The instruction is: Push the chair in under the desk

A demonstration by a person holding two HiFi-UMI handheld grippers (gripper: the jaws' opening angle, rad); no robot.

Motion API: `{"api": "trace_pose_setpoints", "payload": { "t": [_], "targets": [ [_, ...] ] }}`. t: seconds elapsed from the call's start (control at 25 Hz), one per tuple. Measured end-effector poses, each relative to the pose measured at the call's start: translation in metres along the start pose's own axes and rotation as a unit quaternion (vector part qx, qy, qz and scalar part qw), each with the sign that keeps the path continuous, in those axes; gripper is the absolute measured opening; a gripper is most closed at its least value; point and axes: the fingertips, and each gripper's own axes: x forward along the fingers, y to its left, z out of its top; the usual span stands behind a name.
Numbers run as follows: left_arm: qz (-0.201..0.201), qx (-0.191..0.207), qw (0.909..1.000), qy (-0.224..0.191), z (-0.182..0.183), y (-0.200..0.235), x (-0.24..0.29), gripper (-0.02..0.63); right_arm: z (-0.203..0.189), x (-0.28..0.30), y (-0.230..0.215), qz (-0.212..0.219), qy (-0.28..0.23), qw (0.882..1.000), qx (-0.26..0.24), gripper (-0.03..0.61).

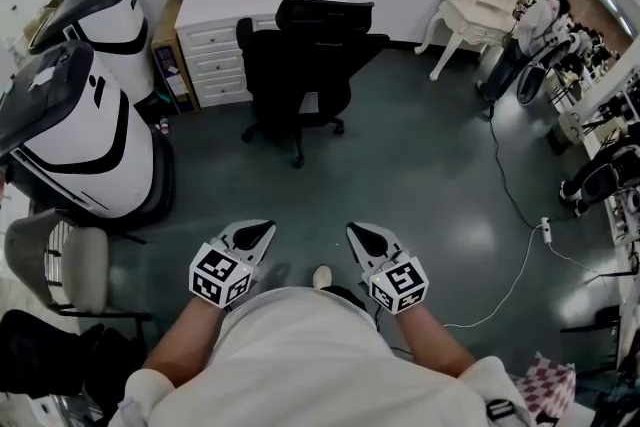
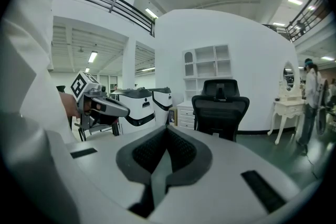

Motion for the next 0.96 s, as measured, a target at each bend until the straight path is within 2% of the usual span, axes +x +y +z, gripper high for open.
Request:
{"api": "trace_pose_setpoints", "payload": {
  "t": [0.44,0.68,0.96],
  "targets": [
    [-0.002,-0.003,1.0000,0.009,-0.005,0.013,0.015,-0.003,-0.008,0.010,-0.004,0.012,0.013,1.000,-0.007,0.005],
    [0.002,-0.006,0.9999,0.015,-0.001,0.021,0.042,-0.003,-0.011,0.020,-0.028,0.025,0.019,0.999,-0.009,0.005],
    [0.022,-0.011,0.9994,0.023,0.011,0.031,0.083,-0.003,-0.012,0.039,-0.066,0.065,0.026,0.997,-0.012,0.005]
  ]
}}
